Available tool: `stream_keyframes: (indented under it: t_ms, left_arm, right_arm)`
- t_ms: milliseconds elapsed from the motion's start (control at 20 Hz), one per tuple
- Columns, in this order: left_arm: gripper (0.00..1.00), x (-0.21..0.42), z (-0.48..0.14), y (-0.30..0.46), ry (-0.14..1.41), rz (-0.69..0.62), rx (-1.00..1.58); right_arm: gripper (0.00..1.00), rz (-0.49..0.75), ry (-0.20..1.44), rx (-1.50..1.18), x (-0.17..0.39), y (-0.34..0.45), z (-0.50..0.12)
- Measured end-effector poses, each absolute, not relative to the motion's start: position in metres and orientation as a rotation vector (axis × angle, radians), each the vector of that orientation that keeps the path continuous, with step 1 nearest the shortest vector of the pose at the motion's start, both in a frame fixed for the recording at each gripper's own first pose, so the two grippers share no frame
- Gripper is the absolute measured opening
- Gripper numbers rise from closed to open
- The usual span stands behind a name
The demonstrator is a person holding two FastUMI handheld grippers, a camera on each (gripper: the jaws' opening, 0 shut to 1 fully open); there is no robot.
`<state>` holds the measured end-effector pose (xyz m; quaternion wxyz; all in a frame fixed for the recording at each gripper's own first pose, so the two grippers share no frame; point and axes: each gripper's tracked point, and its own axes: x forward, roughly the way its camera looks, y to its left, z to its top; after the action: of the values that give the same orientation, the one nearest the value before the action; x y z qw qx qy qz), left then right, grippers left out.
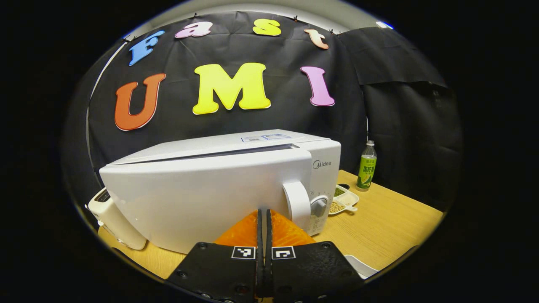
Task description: Open the microwave oven with the left hand, put the food in, and close the microwave oven.
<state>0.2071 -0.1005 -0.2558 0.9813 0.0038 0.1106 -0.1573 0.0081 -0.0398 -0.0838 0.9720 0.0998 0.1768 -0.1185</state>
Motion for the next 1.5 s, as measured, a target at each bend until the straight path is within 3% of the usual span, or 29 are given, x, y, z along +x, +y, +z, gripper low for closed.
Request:
stream_keyframes:
  t_ms: [100, 150, 200, 250, 350, 400, 450, 650, 700, 750, 1200, 1350, 1500]
  left_arm:
    - [0.0, 0.214, -0.257, -0.101, 0.221, -0.307, 0.013]
    - [0.0, 0.215, -0.259, -0.1, 0.228, -0.293, 0.018]
    - [0.0, 0.216, -0.259, -0.098, 0.224, -0.278, 0.025]
    - [0.0, 0.217, -0.259, -0.099, 0.226, -0.275, 0.026]
    - [0.0, 0.217, -0.259, -0.099, 0.224, -0.271, 0.019]
    - [0.0, 0.218, -0.26, -0.099, 0.221, -0.27, 0.022]
    - [0.0, 0.22, -0.259, -0.099, 0.218, -0.264, 0.023]
    - [0.0, 0.23, -0.257, -0.107, 0.238, -0.249, -0.01]
    - [0.0, 0.23, -0.262, -0.107, 0.259, -0.25, -0.002]
    - [0.0, 0.225, -0.267, -0.104, 0.277, -0.251, -0.005]
    - [0.01, 0.199, -0.246, -0.073, 0.255, -0.185, -0.007]
    - [0.98, 0.191, -0.239, -0.072, 0.25, -0.192, -0.004]
    - [0.97, 0.174, -0.221, -0.074, 0.229, -0.204, -0.013]
  right_arm:
    - [0.91, -0.236, 0.355, 0.202, 0.014, -0.041, -0.087]
    - [0.98, -0.239, 0.356, 0.204, 0.017, -0.043, -0.088]
    - [0.98, -0.236, 0.356, 0.206, 0.02, -0.043, -0.09]
    - [0.91, -0.236, 0.361, 0.207, 0.021, -0.043, -0.091]
    - [0.91, -0.235, 0.363, 0.206, 0.024, -0.044, -0.095]
    - [0.98, -0.233, 0.366, 0.209, 0.025, -0.044, -0.095]
    - [0.91, -0.231, 0.367, 0.213, 0.024, -0.043, -0.096]
    - [0.91, -0.227, 0.368, 0.205, 0.024, -0.04, -0.094]
    - [0.98, -0.227, 0.361, 0.195, 0.024, -0.04, -0.092]
    - [0.91, -0.226, 0.356, 0.187, 0.025, -0.04, -0.09]
    - [0.92, -0.213, 0.339, 0.173, 0.024, -0.038, -0.085]
    - [0.91, -0.197, 0.325, 0.162, 0.024, -0.033, -0.08]
    - [0.92, -0.166, 0.311, 0.158, 0.024, -0.024, -0.074]
